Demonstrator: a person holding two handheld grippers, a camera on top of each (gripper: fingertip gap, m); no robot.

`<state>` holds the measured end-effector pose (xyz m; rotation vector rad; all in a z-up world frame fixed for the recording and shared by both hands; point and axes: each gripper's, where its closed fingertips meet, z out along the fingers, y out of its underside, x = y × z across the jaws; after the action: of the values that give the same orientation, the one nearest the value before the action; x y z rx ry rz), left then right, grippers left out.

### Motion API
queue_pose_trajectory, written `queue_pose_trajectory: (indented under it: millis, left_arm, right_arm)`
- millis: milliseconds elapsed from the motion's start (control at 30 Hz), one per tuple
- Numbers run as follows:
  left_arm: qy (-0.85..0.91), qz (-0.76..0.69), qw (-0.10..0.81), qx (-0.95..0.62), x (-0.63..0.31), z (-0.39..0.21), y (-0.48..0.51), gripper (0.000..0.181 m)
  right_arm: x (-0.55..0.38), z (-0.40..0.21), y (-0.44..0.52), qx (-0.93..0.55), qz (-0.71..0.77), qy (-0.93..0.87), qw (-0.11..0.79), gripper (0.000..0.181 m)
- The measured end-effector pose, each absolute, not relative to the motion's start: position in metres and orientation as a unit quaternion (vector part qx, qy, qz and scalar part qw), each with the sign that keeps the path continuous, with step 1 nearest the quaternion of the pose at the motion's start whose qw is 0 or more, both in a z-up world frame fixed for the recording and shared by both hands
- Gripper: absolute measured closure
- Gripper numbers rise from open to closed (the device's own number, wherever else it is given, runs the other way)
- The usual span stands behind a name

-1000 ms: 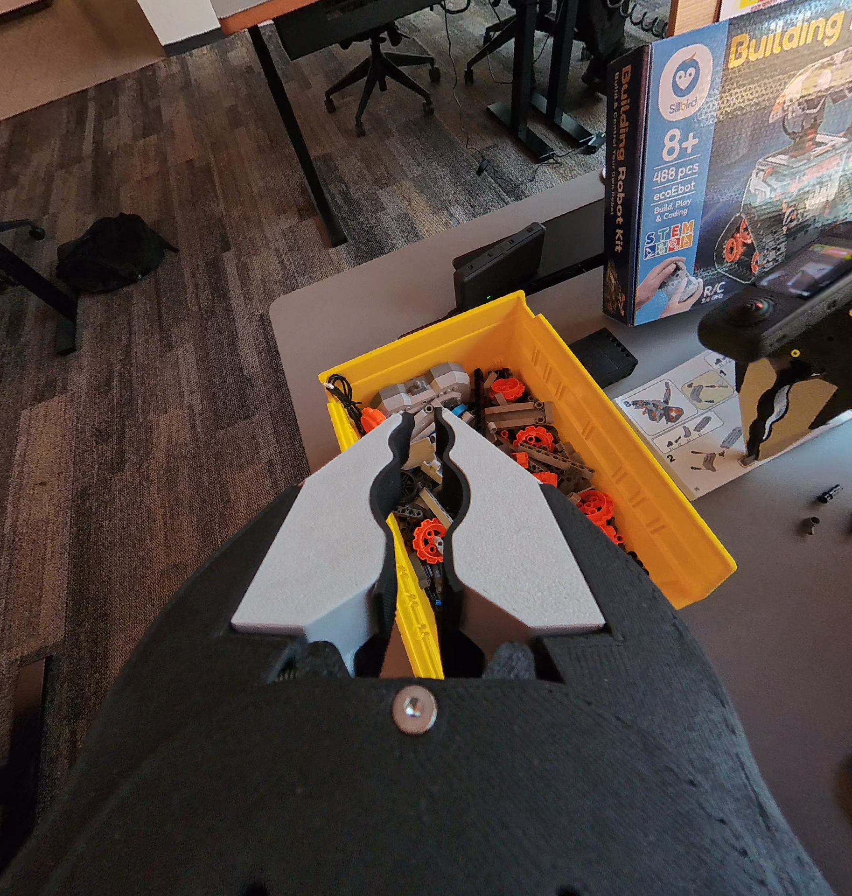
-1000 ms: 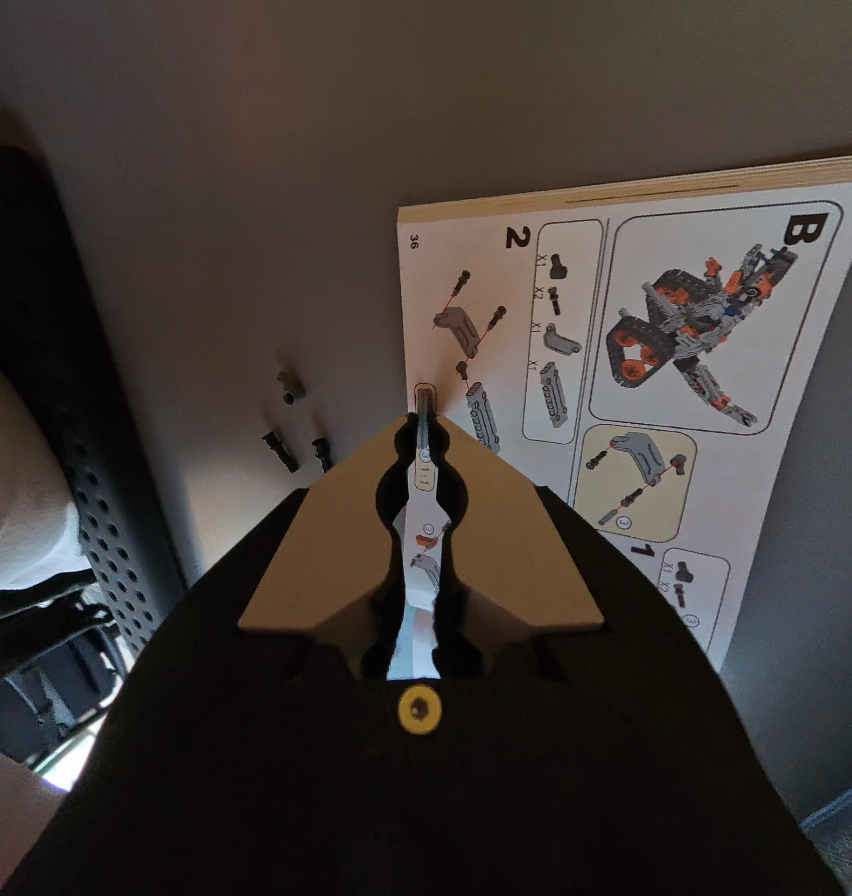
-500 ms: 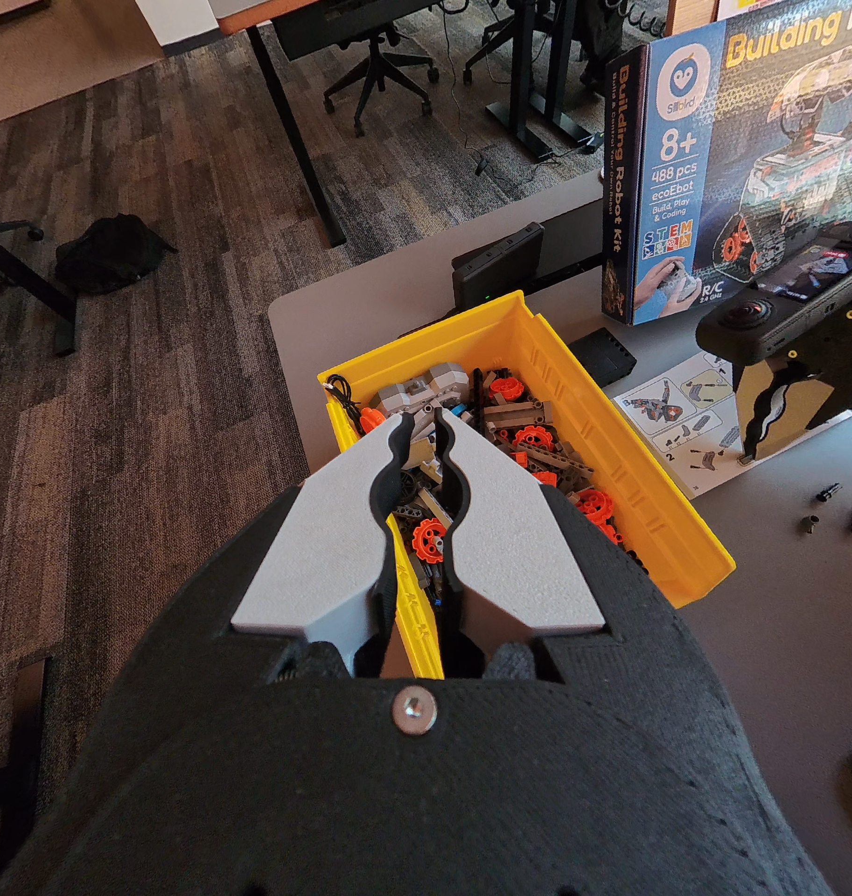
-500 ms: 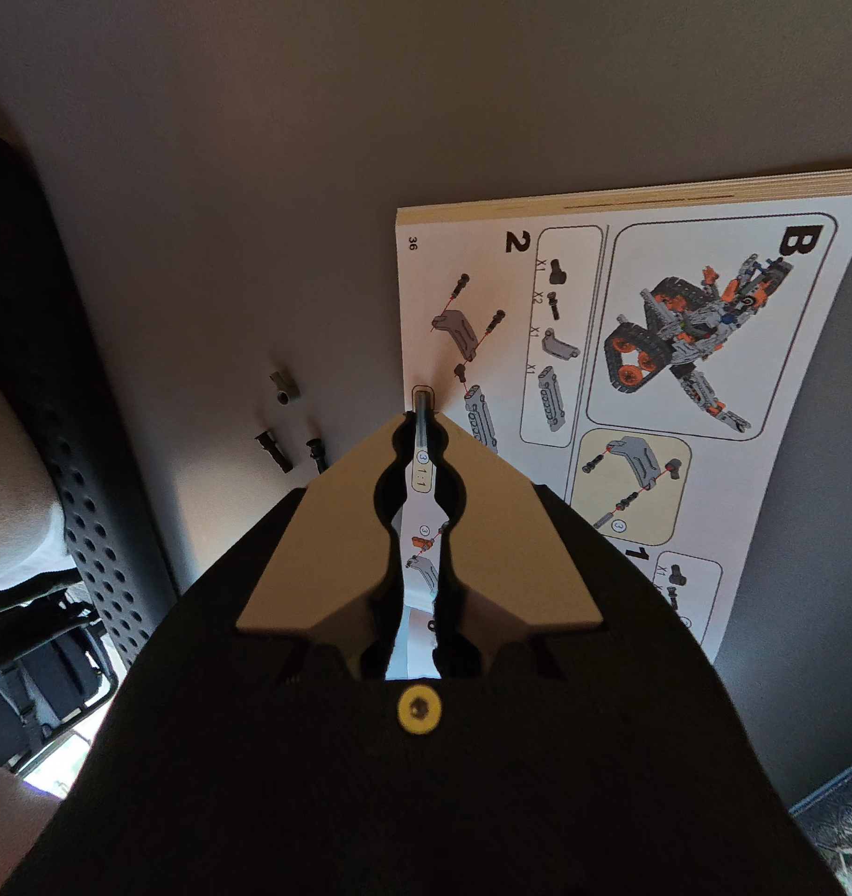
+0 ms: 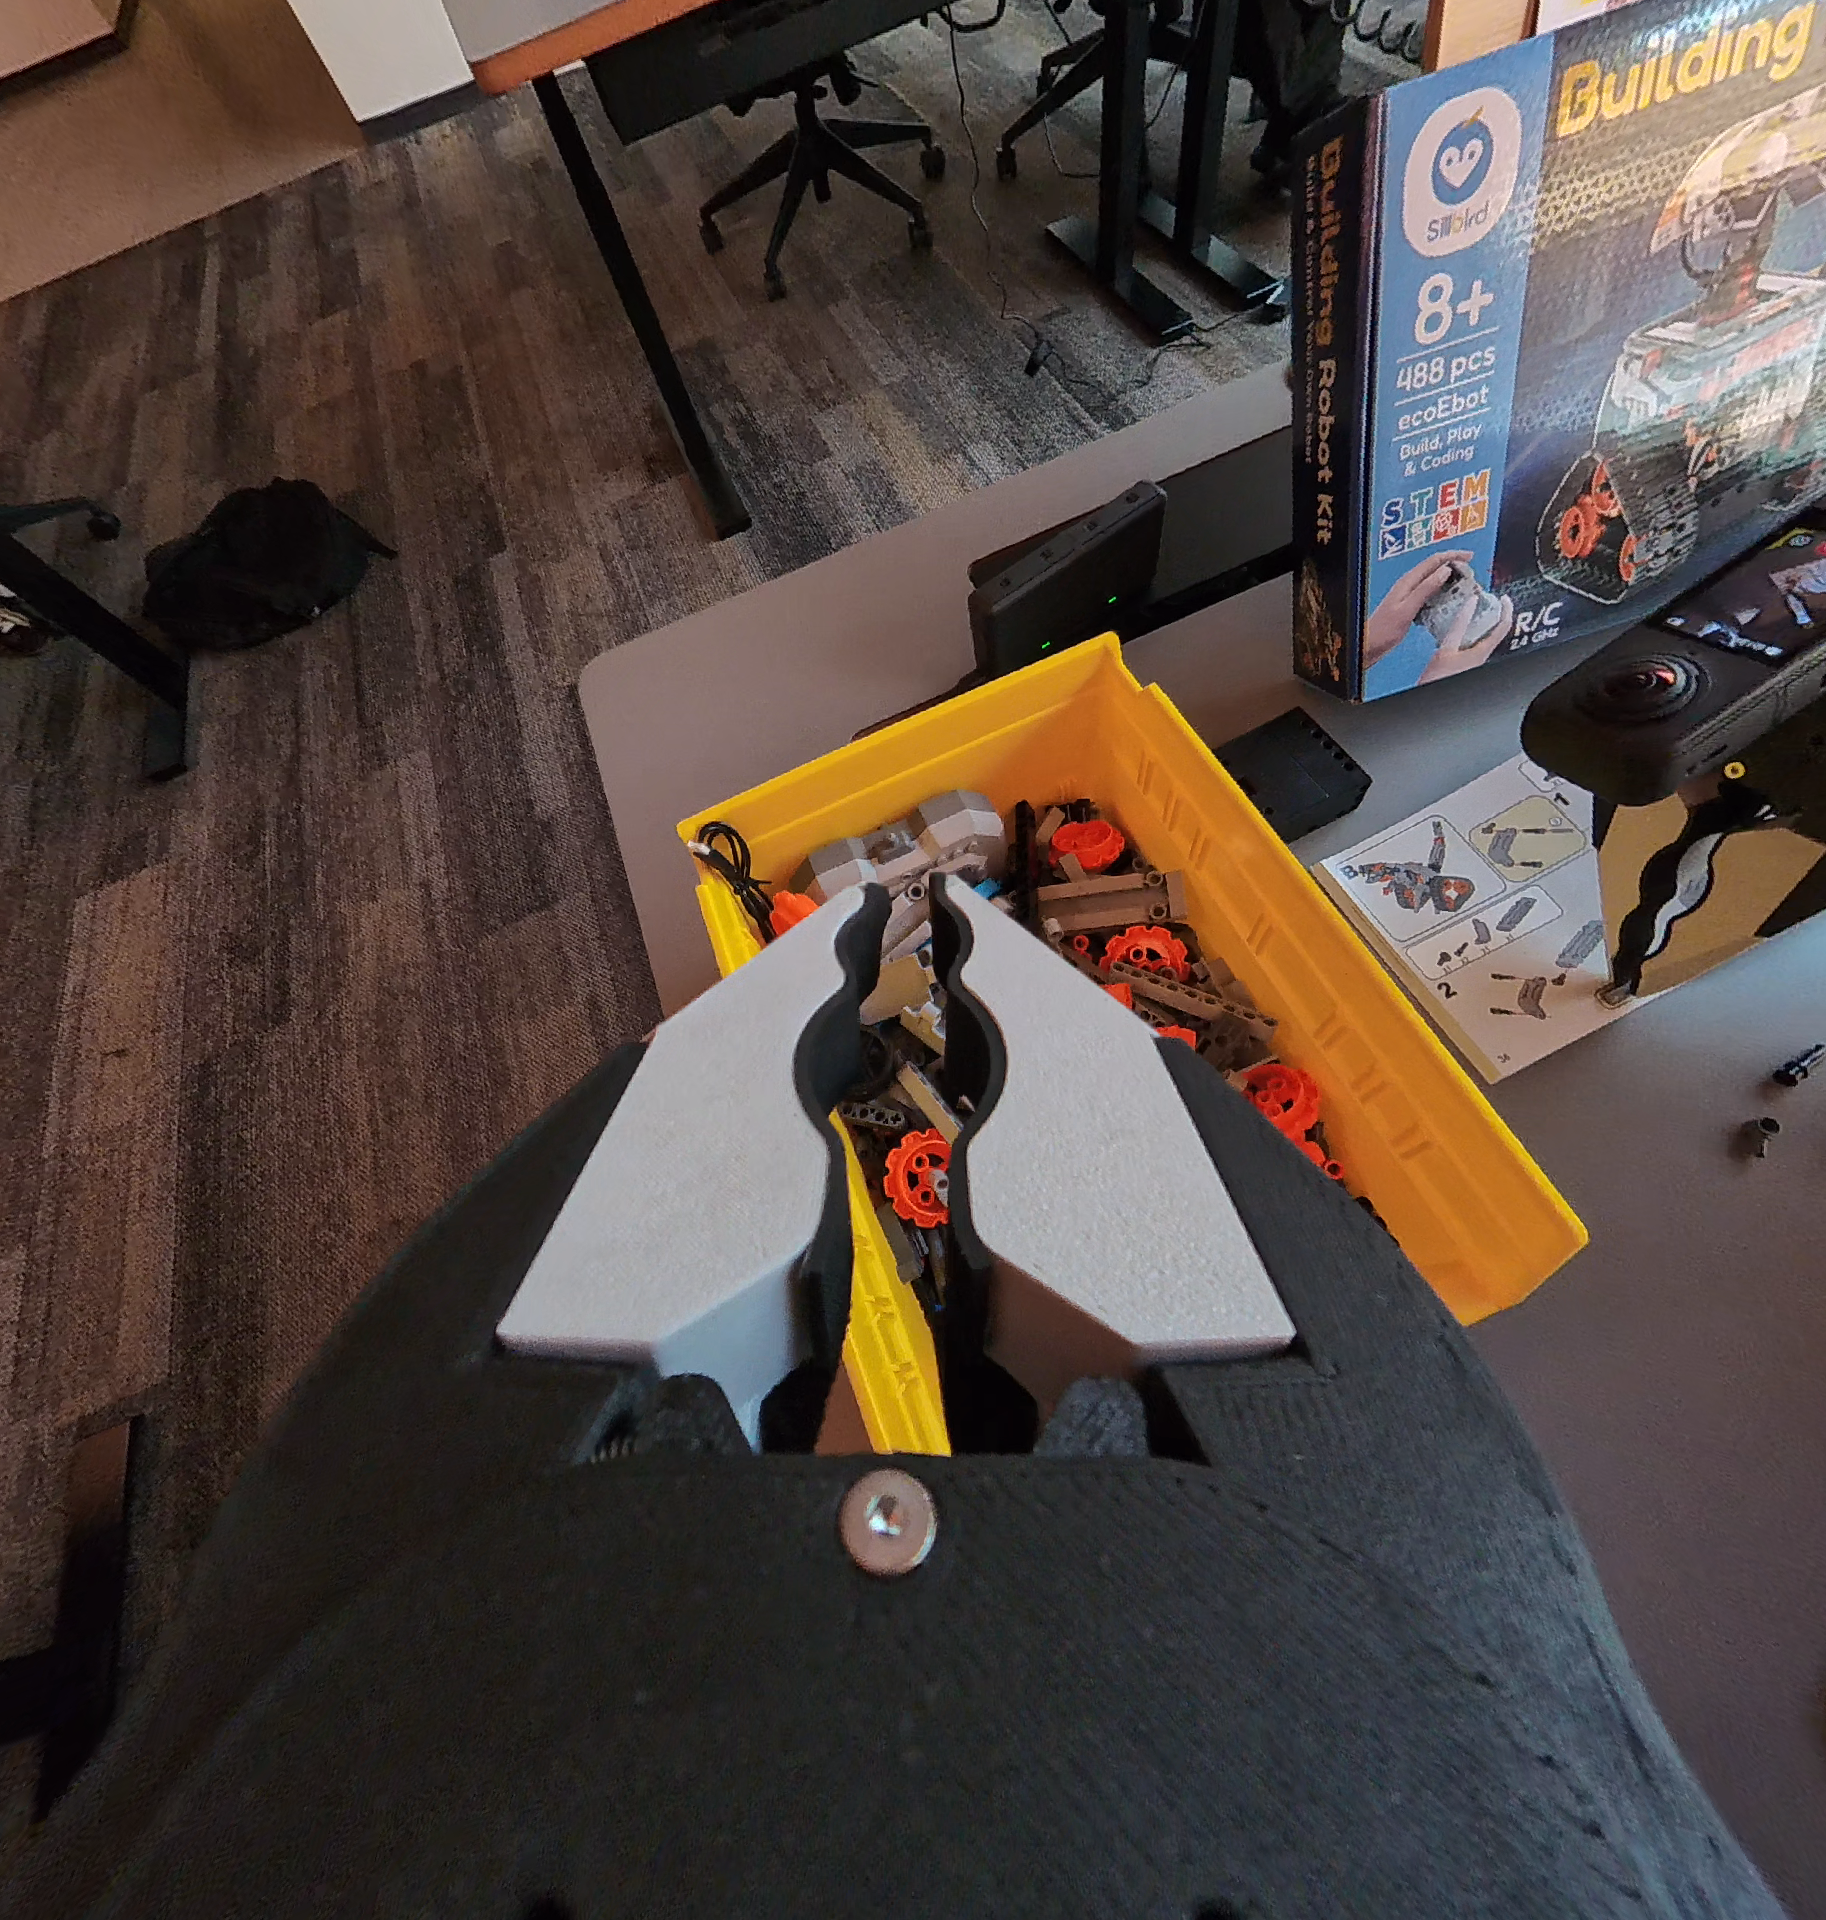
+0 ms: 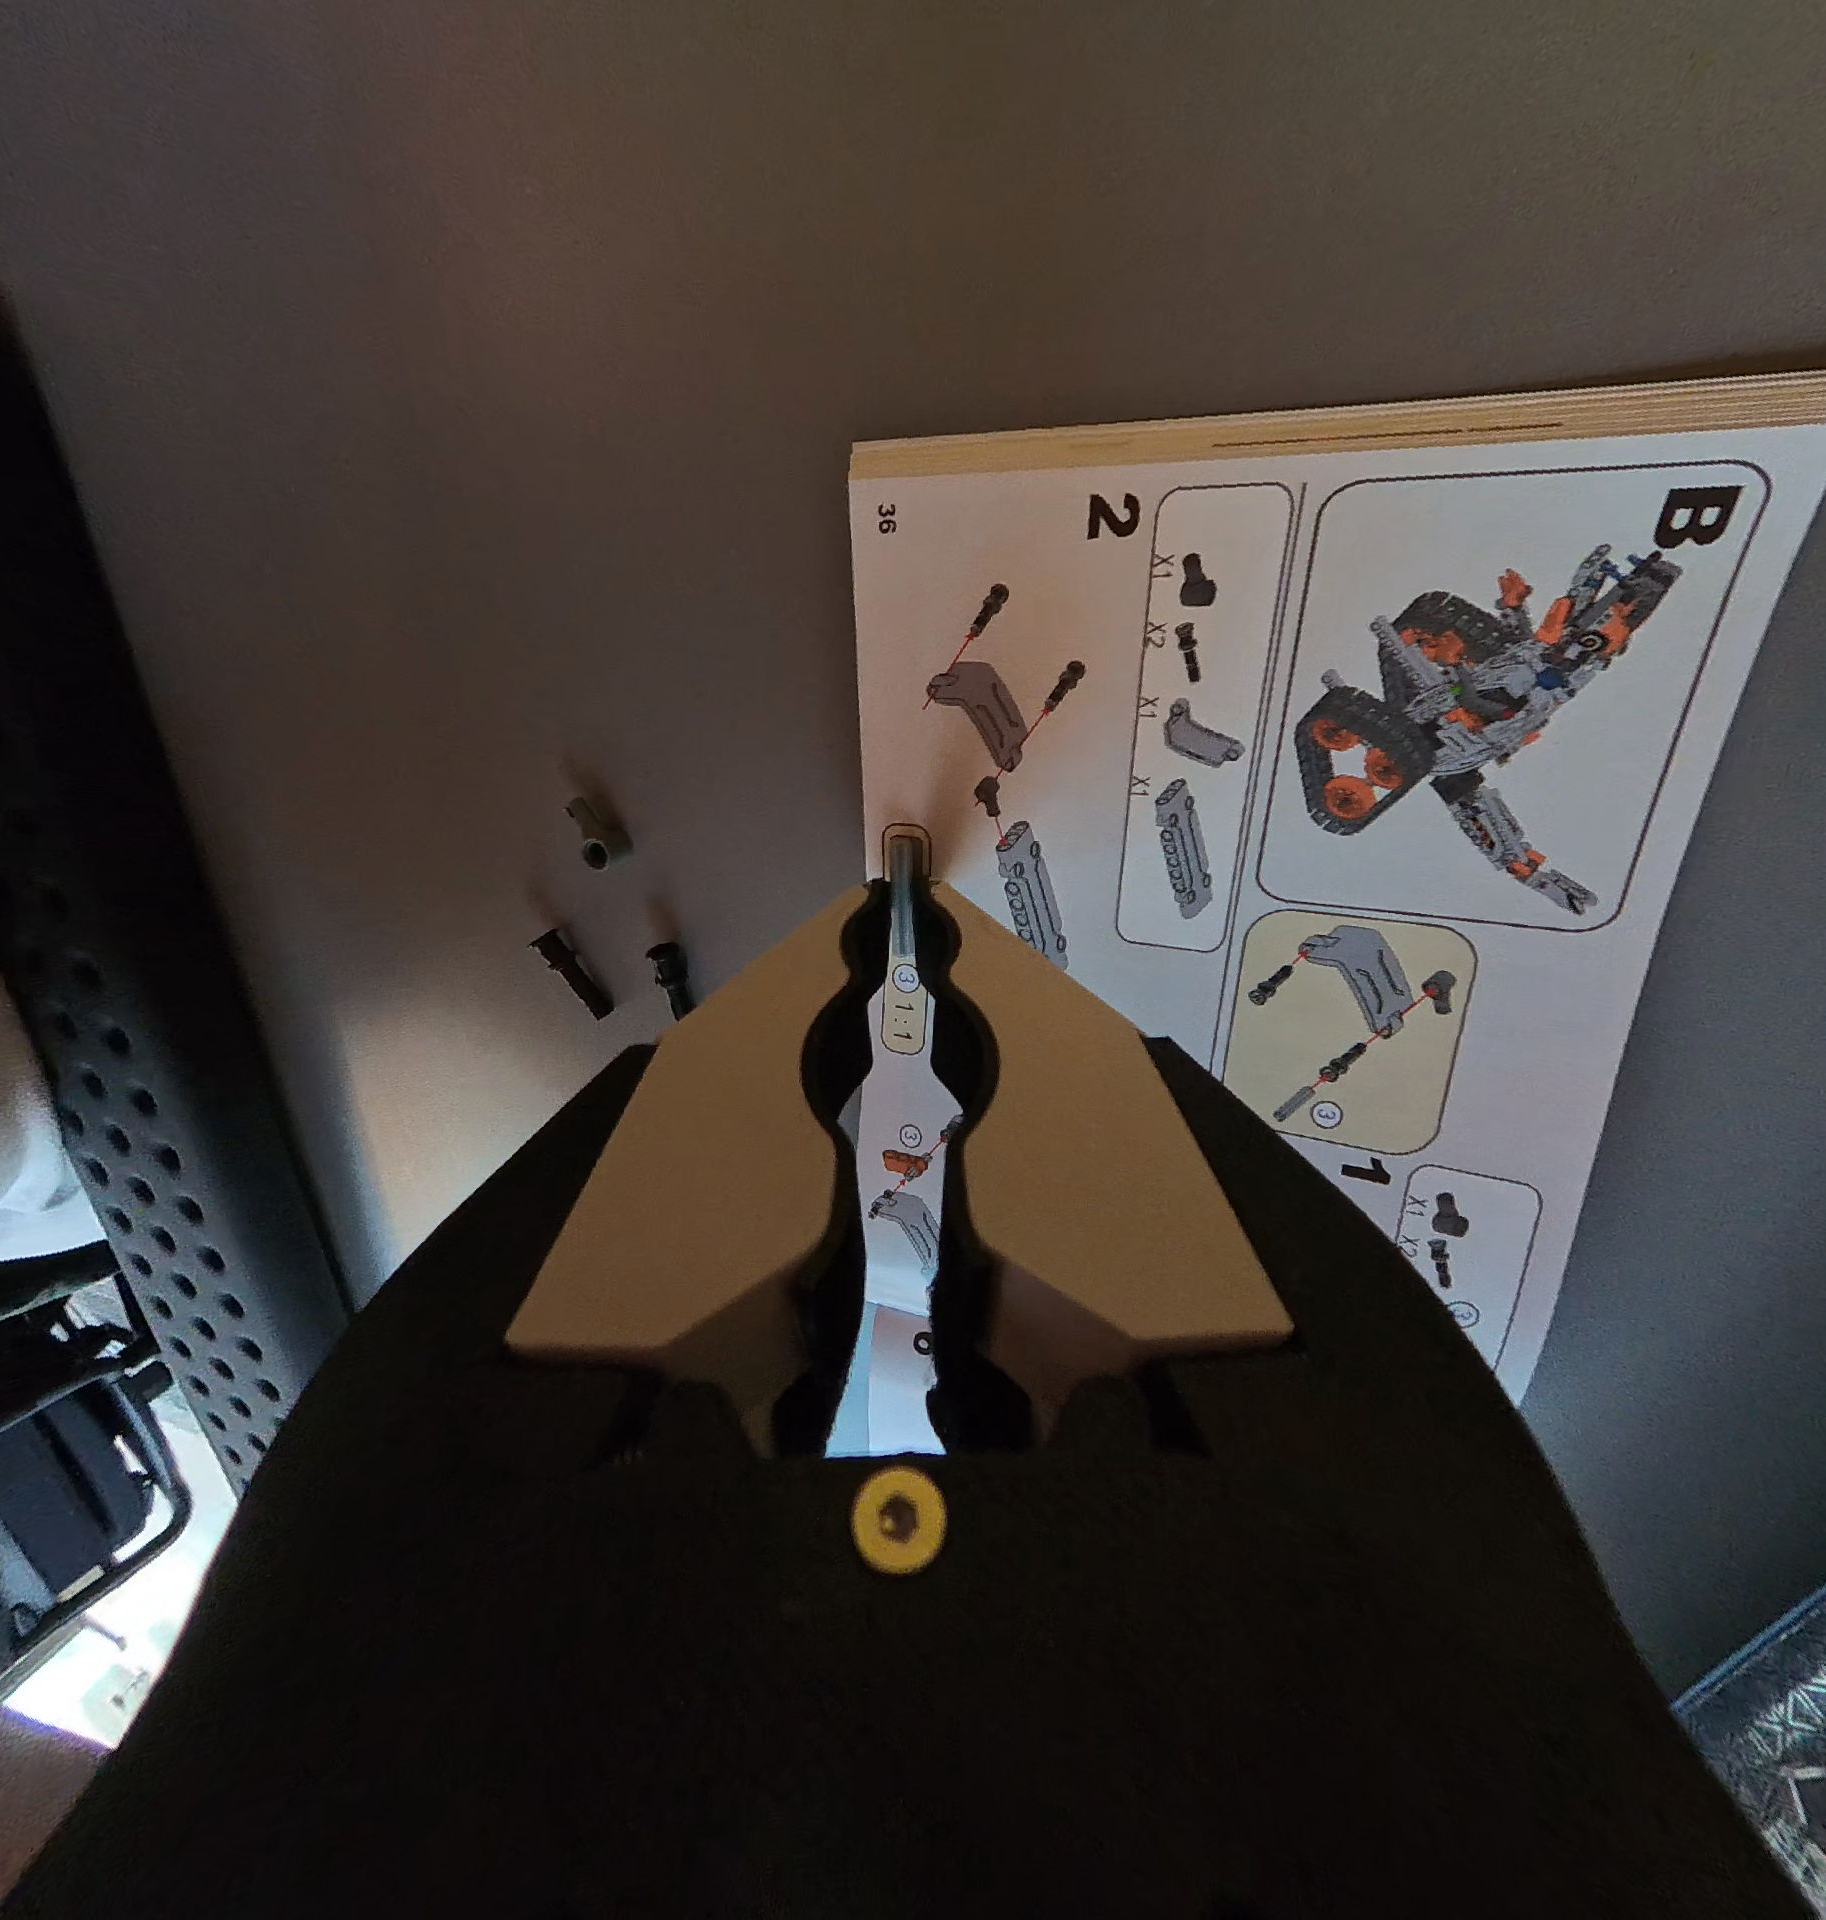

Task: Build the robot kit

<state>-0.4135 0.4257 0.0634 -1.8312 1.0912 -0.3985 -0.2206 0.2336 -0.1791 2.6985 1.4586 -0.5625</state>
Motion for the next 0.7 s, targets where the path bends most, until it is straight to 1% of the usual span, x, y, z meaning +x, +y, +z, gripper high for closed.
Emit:
queue_pose_trajectory:
  millis: [700]
  left_arm:
    - [0.465,-0.153,0.461,-0.740,-0.404,0.060,0.417,0.174]
  right_arm:
    - [-0.221,-0.179,0.234,0.869,-0.184,0.457,-0.043,0.178]
